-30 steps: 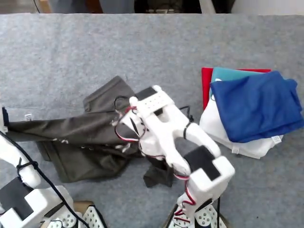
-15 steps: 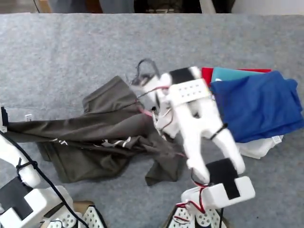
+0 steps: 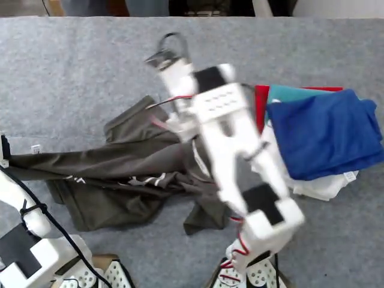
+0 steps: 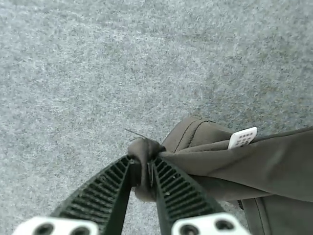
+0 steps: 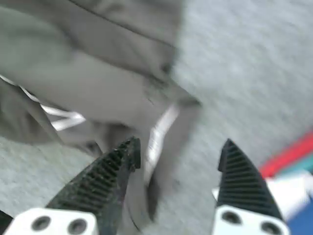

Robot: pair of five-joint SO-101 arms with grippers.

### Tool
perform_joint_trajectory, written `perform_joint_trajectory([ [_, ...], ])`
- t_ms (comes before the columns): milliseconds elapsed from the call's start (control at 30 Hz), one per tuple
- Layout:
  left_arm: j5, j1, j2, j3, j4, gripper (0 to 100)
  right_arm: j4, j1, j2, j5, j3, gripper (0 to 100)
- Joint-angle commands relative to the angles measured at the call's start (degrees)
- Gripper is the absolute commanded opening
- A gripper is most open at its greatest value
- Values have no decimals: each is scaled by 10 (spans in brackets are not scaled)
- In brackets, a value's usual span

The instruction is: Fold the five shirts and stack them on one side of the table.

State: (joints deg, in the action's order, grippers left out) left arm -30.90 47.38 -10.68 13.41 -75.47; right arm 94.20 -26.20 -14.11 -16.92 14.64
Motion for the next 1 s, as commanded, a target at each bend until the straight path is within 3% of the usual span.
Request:
perform_joint_trajectory([
  [0,-2,9,-9,-30,-11,29,-22,-47,-77,25,59,110],
  [67,-2,10,-9,-29,-13,29,-25,-55,-126,36,92,8],
  [133,-2,10,-9,-26,-13,29,-11,-53,-169,46,116,41],
  [300,-2,9,-9,-22,-12,29,71,-40,-229,36,134,17],
  [700,-2,4,-9,-10,-13,29,62,-30,-16,-74,-180,18],
  [967,-2,6,-10,-11,-13,29,68,32,51,-97,-80,18],
])
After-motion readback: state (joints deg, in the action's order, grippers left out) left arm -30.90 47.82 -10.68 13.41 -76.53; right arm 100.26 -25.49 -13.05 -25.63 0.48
